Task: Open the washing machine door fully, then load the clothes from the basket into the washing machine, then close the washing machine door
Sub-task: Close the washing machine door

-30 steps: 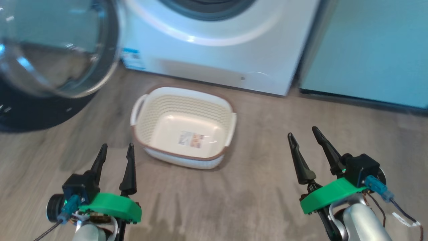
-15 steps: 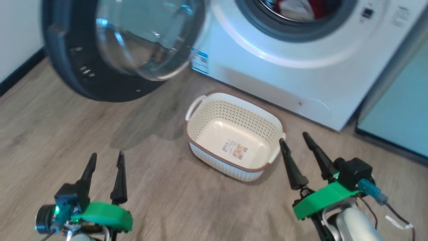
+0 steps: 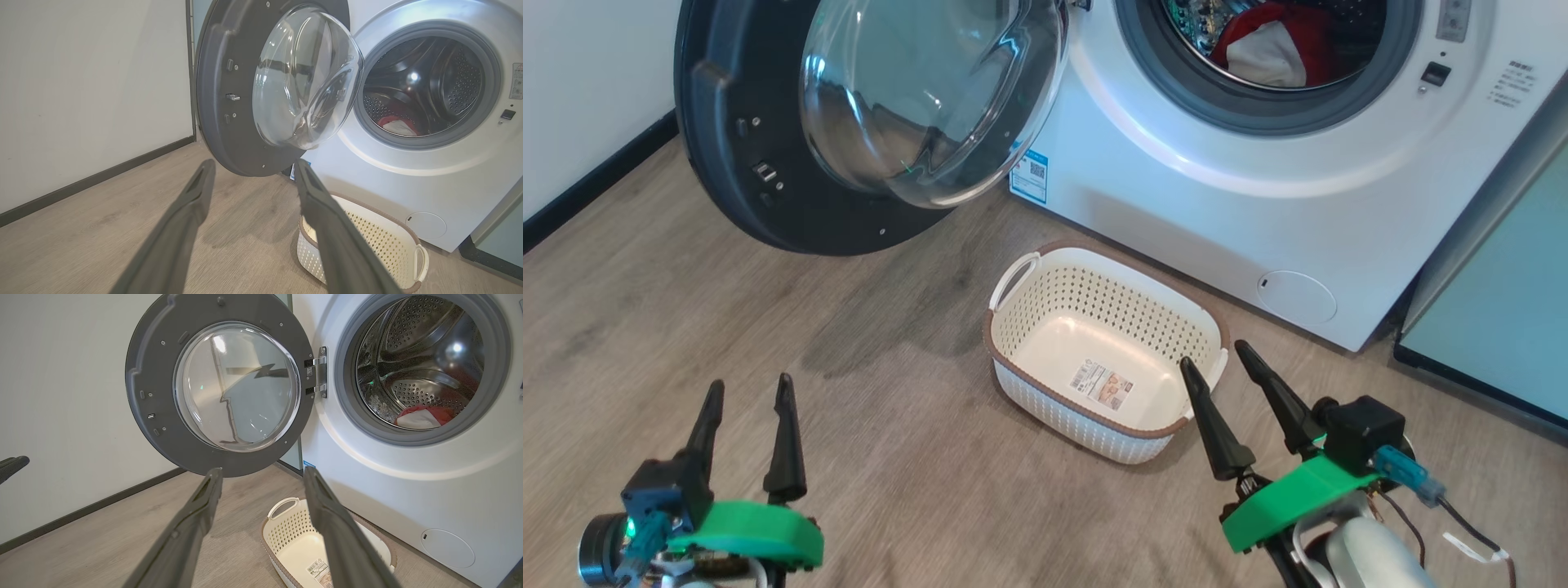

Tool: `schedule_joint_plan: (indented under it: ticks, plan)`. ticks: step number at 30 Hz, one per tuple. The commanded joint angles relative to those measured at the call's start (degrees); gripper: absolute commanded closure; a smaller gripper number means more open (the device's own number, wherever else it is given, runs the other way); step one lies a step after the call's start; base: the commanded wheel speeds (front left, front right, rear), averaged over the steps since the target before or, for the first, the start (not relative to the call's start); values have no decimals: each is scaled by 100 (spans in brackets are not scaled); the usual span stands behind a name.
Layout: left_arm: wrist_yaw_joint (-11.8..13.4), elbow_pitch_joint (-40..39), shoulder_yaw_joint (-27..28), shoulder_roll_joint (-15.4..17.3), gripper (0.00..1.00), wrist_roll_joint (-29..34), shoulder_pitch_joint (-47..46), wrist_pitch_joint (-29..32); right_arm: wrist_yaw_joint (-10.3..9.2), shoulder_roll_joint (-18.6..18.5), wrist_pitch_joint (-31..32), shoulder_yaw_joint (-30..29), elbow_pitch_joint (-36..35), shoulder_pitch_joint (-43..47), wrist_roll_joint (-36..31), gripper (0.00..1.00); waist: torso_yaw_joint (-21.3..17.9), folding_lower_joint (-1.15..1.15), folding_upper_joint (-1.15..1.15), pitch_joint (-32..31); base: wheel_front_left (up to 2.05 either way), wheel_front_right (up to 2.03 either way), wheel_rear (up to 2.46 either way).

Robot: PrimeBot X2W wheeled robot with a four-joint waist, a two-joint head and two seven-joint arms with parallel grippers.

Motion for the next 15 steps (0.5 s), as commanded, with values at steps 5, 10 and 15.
schedule_joint_plan:
  ticks: [5,10,15]
  plan:
    - [23,-217,171,36,0,52,-100,-29,0,3,-38,93,-172,-190,58,0,-40,0,0,-55,0,0,0]
    - [22,-219,157,36,0,54,-118,-29,0,3,-38,72,-179,-164,52,0,-45,0,0,-57,0,0,0]
    - [44,-229,130,36,0,86,-117,-29,0,3,-38,76,-183,-167,39,0,-39,0,0,-47,0,0,0]
